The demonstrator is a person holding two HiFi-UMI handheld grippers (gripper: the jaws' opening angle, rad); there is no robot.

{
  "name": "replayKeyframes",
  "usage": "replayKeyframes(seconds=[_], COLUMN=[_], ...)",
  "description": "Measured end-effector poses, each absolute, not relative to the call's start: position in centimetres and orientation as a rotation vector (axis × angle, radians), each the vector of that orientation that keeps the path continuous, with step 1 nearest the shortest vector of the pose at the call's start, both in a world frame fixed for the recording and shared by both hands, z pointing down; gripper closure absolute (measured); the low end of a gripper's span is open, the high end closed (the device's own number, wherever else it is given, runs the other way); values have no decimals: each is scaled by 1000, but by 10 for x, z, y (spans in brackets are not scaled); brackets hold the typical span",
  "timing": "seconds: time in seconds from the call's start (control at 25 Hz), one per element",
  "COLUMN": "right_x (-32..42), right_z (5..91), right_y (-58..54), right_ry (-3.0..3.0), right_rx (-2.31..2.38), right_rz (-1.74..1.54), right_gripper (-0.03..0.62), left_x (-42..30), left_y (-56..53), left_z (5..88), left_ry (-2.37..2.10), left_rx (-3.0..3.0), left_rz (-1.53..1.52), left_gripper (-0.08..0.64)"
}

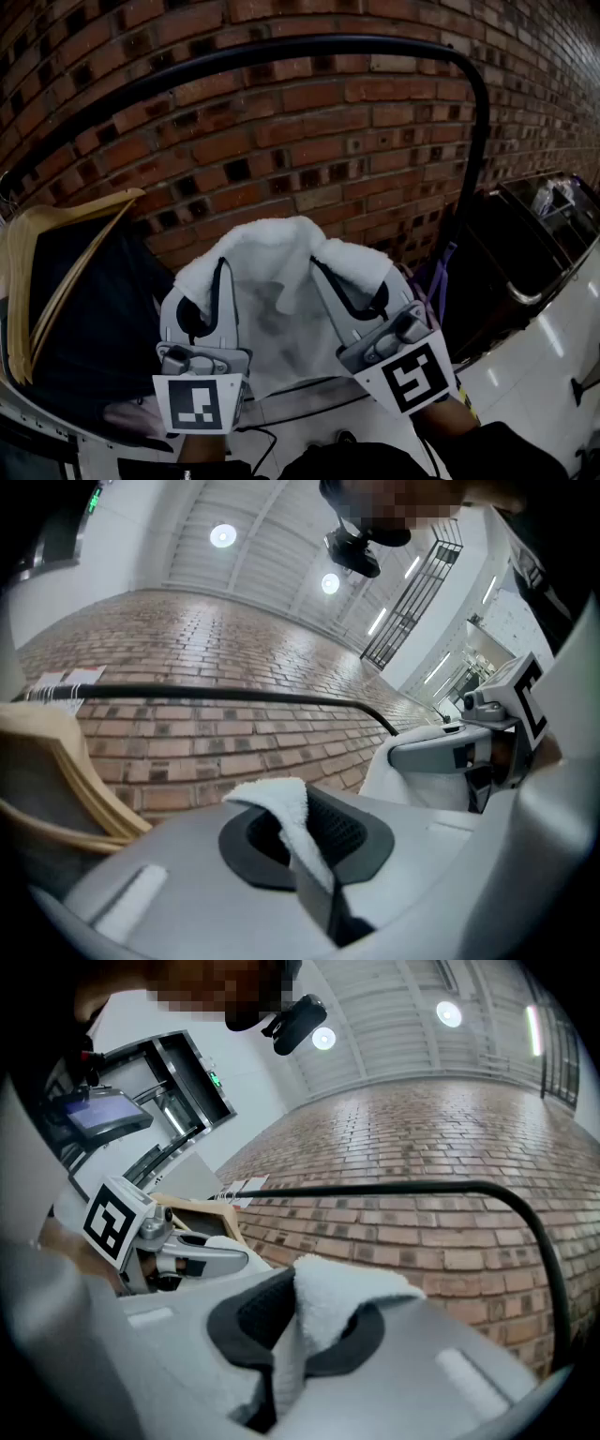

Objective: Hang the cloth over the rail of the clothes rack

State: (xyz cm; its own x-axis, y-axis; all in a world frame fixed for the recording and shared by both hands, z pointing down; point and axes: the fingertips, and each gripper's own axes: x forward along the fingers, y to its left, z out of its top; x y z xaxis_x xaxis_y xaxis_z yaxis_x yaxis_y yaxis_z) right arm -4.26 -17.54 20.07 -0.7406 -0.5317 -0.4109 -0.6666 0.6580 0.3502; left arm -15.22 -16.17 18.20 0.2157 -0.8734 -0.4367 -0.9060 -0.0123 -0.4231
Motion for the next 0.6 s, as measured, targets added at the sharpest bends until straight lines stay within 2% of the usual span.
replayKeyframes(seconds=[0.4,0.6], right_x=[-29,-11], right_z=[96,4], right_y=[-153,-136], right_ry=[2494,2280], right_rx=[-893,-874], right_rz=[1001,1368], right_gripper=[572,572], left_x=[-131,-129], left_y=[-125,-75], left_z=[78,-41], left_ry=[1512,1339], left_rx=[-1783,-1601], left_rz=[40,166], left_gripper=[541,541])
